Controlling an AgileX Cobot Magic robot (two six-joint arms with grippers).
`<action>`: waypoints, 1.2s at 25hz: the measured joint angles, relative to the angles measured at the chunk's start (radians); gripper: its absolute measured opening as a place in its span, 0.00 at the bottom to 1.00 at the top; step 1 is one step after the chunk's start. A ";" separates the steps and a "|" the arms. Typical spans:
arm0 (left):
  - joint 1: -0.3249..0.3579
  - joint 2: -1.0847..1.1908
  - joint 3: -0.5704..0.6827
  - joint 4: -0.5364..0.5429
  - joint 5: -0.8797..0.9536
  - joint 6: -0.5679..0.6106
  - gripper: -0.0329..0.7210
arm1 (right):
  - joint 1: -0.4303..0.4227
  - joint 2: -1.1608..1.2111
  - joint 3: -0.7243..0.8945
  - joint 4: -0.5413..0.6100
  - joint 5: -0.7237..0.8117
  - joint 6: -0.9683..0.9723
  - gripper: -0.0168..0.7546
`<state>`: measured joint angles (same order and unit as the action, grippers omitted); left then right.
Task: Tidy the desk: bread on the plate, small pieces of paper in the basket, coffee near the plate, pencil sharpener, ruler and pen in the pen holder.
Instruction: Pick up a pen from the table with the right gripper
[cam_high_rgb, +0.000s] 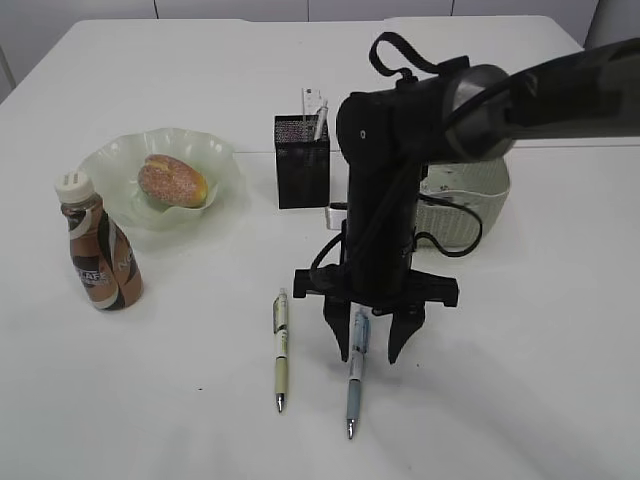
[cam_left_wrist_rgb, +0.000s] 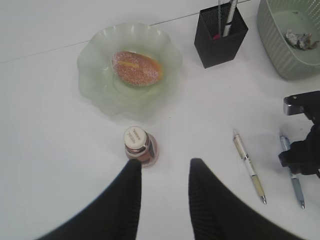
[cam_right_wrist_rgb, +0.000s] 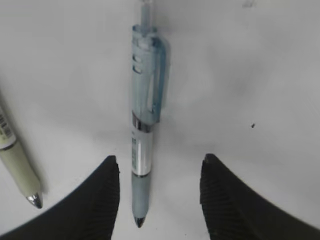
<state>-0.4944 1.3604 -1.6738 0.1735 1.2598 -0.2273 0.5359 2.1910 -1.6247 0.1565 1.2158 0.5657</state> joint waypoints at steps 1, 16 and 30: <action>0.000 0.000 0.000 0.000 0.000 0.000 0.36 | 0.000 0.008 0.000 0.002 -0.002 0.000 0.52; 0.000 0.000 0.000 0.000 0.000 0.000 0.36 | 0.000 0.024 0.000 0.066 -0.086 -0.025 0.52; 0.000 0.000 0.000 0.000 0.000 0.000 0.36 | 0.000 0.060 0.000 0.069 -0.083 -0.041 0.52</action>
<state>-0.4944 1.3604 -1.6738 0.1735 1.2598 -0.2273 0.5359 2.2508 -1.6247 0.2250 1.1330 0.5250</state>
